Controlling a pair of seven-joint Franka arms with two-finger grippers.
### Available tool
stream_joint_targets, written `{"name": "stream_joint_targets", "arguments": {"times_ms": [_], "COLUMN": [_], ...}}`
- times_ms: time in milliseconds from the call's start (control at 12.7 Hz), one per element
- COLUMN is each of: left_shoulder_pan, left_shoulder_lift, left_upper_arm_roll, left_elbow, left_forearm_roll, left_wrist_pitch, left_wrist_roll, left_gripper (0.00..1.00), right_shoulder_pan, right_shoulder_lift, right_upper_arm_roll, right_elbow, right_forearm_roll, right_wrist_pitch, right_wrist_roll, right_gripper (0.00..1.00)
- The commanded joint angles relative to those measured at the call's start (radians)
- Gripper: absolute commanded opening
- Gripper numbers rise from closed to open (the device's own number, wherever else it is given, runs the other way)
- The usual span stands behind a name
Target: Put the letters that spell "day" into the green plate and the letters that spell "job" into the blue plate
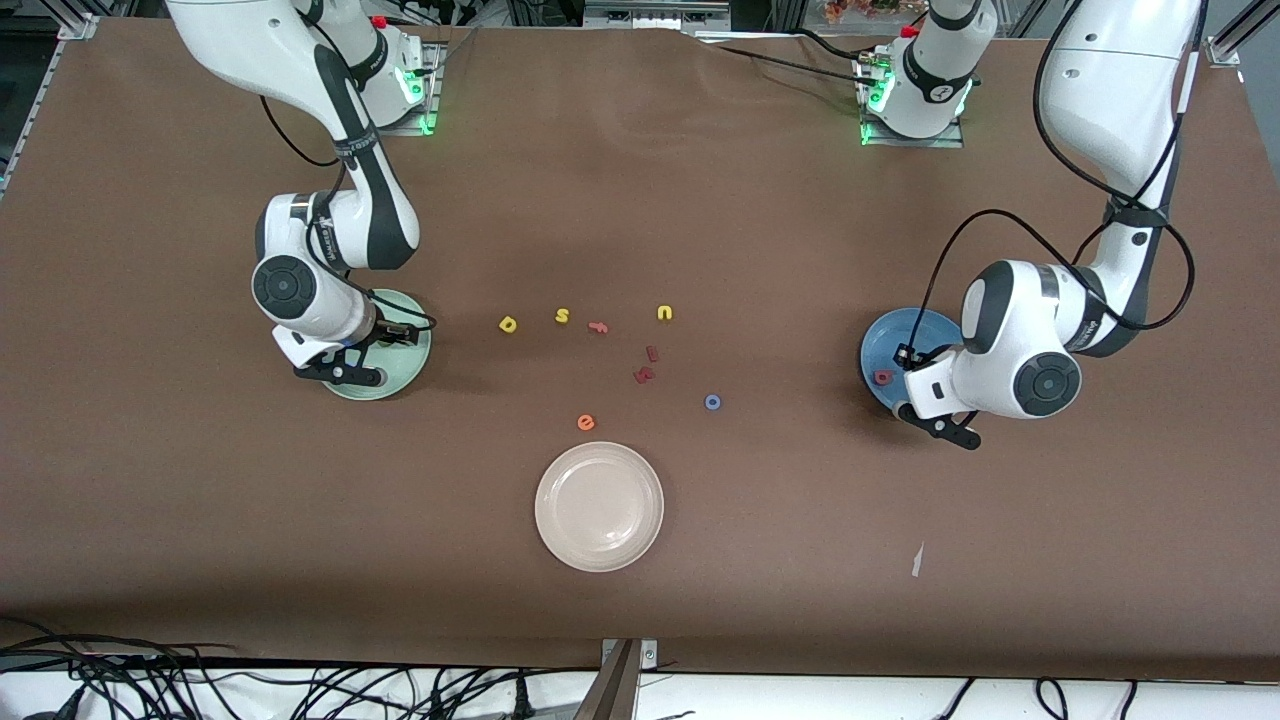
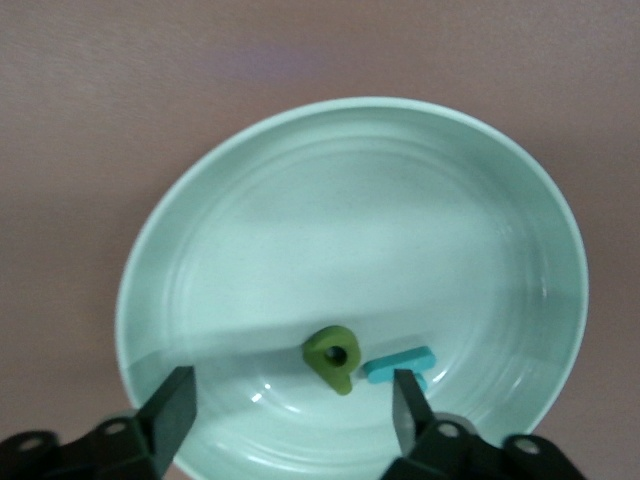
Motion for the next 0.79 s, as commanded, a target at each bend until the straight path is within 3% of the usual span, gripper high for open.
{"name": "stream_joint_targets", "arguments": {"times_ms": [0, 236, 394, 630, 709], "left_shoulder_pan": [-0.018, -0.059, -0.143, -0.242, -0.269], "left_shoulder_lift": [-0.007, 0.057, 0.129, 0.202, 0.219], "left_upper_arm_roll": [-0.007, -0.043, -0.043, -0.043, -0.043], "left_elbow": [0.049, 0.180, 0.260, 0.354, 0.357], "left_forearm_roll": [-0.011, -0.123, -0.129, -0.143, -0.141], "left_wrist_pitch": [-0.015, -0.022, -0.013, 0.082, 0.131], "left_wrist_roll": [-0.056, -0.253, -0.397, -0.642, -0.720], "left_gripper": [1.00, 1.00, 1.00, 1.00, 1.00], "right_shoulder_pan": [0.006, 0.004, 0.007, 0.006, 0.006], "right_shoulder_lift": [-0.032, -0.055, -0.020, -0.012, -0.009], "right_upper_arm_roll": [0.055, 0.183, 0.247, 0.264, 0.264], "right_elbow": [0.052, 0.061, 0.051, 0.000, -0.011], "right_forearm_roll": [0.006, 0.006, 0.070, 0.075, 0.079], "right_wrist_pitch": [-0.079, -0.051, 0.084, 0.147, 0.157], "right_wrist_roll": [0.121, 0.272, 0.408, 0.490, 0.492], "right_gripper": [1.00, 1.00, 0.98, 0.90, 0.78]}}
